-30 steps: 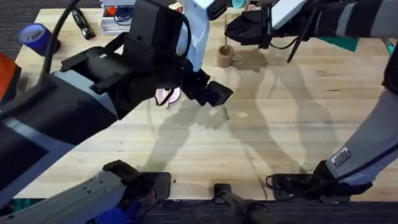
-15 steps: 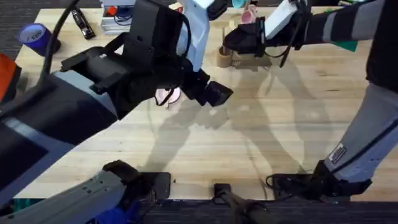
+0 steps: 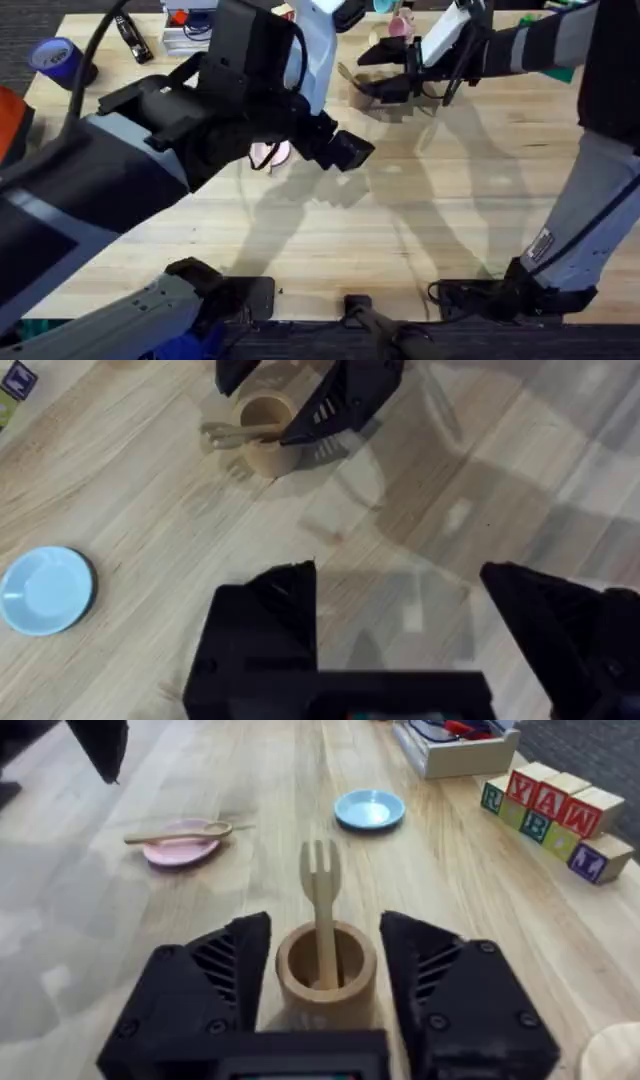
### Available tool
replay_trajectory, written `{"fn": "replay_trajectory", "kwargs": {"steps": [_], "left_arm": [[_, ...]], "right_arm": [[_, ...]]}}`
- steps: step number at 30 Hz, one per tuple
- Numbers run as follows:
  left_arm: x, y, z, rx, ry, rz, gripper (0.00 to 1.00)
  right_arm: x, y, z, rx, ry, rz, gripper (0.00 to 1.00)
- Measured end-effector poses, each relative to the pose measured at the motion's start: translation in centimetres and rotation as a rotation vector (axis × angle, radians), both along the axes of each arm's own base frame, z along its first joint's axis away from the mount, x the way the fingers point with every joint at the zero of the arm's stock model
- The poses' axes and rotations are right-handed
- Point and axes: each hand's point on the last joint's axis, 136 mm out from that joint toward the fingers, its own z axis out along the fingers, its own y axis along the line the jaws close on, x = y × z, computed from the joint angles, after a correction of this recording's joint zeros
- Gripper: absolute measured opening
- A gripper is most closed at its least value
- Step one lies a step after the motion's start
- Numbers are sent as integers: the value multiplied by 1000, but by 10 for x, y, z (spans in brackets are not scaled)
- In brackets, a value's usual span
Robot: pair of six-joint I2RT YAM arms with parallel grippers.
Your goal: Pick up a utensil and set it on the pink plate, then put the other utensil in the container.
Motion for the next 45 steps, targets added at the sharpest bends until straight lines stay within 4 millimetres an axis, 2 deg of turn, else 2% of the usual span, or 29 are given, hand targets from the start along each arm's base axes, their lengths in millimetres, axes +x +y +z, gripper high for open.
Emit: {"fn": "replay_trajectory", "kwargs": {"steps": [4, 8, 16, 20, 28, 33, 34, 37, 40, 45], "left_arm": [[0, 0, 0, 0, 0, 0, 993], [0, 0, 0, 0, 0, 0, 993], [0, 0, 0, 0, 0, 0, 993], [0, 0, 0, 0, 0, 0, 993], [1, 0, 1, -2, -4, 0, 992], [3, -2, 4, -10, -18, 0, 993], [4, -2, 4, -13, -21, 1, 993], [1, 2, 6, -16, -5, 18, 992], [-2, 14, 13, -22, 16, 61, 993], [-9, 45, 28, -18, 53, 154, 993]], "right_arm": [[2, 0, 2, 8, 39, -10, 762], [7, 0, 7, 24, 107, -29, 977], [16, 1, 21, 64, 351, -77, 995], [18, 1, 34, 66, 401, -104, 996], [16, 3, 90, 39, 410, -202, 996], [-1, 0, 110, -16, 504, -278, 996], [-19, -8, 112, -89, 570, -341, 996], [-40, -19, 115, -186, 594, -412, 995], [-64, -33, 123, -288, 582, -480, 995], [-105, -55, 146, -416, 517, -563, 995]]}}
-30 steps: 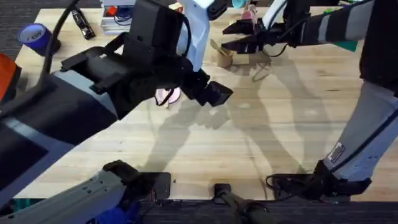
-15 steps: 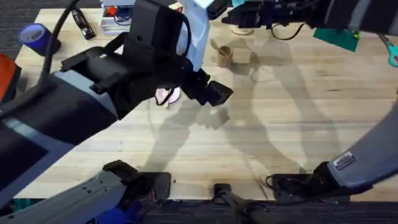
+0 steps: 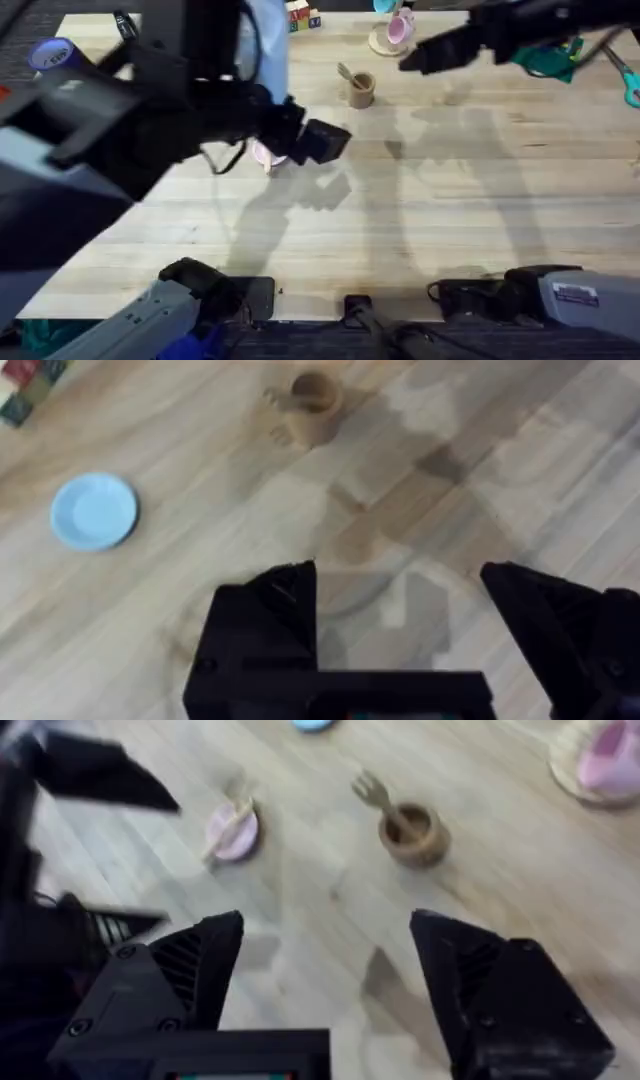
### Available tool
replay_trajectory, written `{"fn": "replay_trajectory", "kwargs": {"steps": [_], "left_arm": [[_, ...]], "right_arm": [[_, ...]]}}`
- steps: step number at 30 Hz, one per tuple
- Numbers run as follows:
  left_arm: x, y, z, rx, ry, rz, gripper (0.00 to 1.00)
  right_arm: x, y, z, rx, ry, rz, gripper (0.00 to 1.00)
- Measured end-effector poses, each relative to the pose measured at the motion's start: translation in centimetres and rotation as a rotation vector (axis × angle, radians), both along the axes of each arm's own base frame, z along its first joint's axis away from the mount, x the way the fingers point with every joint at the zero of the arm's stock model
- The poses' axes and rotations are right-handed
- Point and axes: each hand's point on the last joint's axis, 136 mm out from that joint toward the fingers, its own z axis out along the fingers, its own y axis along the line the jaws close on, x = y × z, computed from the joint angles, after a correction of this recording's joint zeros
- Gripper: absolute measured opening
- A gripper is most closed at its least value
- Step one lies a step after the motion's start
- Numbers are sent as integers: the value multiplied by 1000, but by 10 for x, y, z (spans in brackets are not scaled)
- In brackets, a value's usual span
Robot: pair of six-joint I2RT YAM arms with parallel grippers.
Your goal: Pick up a utensil and set it on the pink plate, then put the other utensil in the container.
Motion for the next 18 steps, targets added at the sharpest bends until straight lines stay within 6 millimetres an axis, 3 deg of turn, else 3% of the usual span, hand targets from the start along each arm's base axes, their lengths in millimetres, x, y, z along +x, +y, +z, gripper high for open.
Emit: {"fn": "replay_trajectory", "kwargs": {"steps": [7, 18], "left_arm": [[-27, 33, 7, 30, 92, 82, 993], [-66, 50, 74, 25, 29, 87, 993]], "right_arm": [[-64, -28, 16, -161, 27, -55, 996], [-159, -53, 24, -271, 120, -95, 996]]}}
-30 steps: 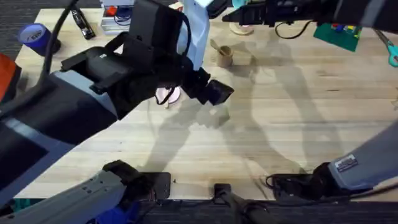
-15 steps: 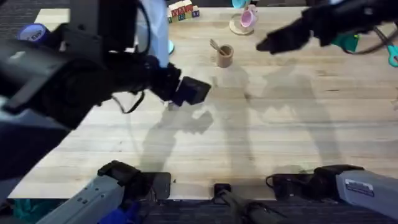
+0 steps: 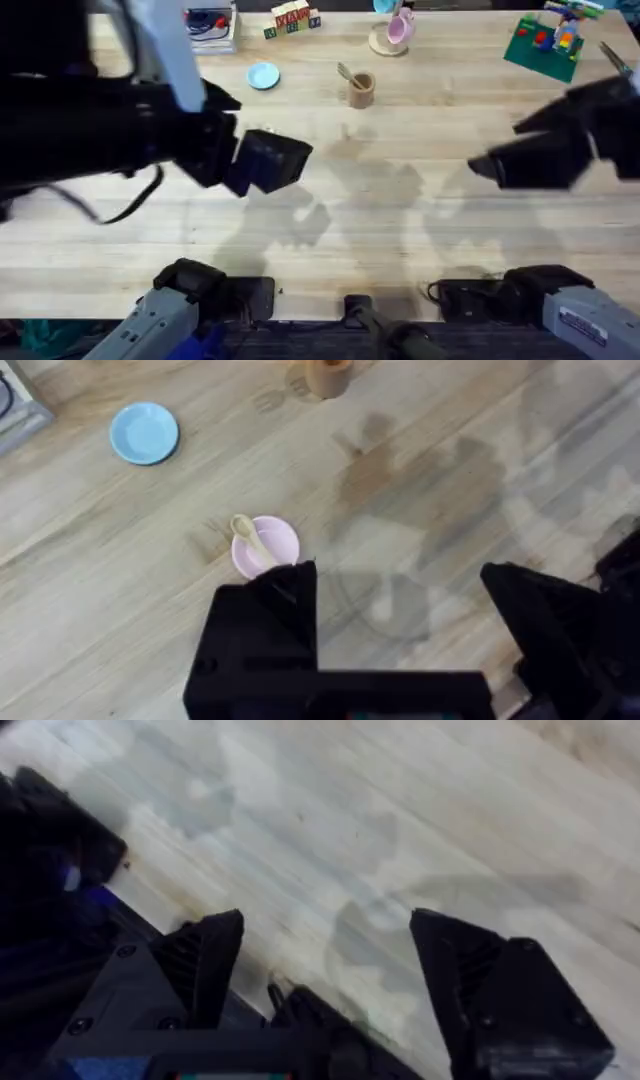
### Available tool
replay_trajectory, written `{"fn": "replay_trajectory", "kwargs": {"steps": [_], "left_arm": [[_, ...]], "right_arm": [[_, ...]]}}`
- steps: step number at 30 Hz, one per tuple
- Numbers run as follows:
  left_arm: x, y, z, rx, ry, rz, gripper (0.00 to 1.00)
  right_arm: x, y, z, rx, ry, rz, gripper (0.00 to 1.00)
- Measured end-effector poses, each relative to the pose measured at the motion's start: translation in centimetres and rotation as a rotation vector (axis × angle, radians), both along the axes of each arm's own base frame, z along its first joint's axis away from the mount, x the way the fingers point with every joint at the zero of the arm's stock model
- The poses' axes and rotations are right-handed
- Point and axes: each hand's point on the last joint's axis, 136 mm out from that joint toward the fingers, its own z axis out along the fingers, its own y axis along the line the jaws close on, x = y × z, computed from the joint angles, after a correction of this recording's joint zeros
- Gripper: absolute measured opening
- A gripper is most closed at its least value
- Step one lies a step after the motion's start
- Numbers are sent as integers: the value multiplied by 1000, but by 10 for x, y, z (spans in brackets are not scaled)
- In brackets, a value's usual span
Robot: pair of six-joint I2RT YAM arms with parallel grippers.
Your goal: Pick up a utensil and set it on the pink plate, then put the other utensil in the container.
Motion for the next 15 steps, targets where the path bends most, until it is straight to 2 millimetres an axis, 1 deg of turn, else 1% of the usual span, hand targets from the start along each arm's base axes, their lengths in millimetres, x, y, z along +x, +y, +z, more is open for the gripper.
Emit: {"fn": "replay_trajectory", "kwargs": {"steps": [5, 8, 10, 15], "left_arm": [[-16, 5, 17, -1, -5, 1, 993], [-17, 5, 26, -6, -23, 1, 993], [-17, 5, 28, -8, -30, 1, 993], [-17, 5, 28, -8, -30, 1, 993]], "right_arm": [[-30, -9, 5, -37, -25, -17, 996], [-43, -12, 9, -44, -52, -22, 996], [-48, -13, 10, -45, -67, -23, 996], [-52, -14, 11, -49, -76, -26, 996]]}}
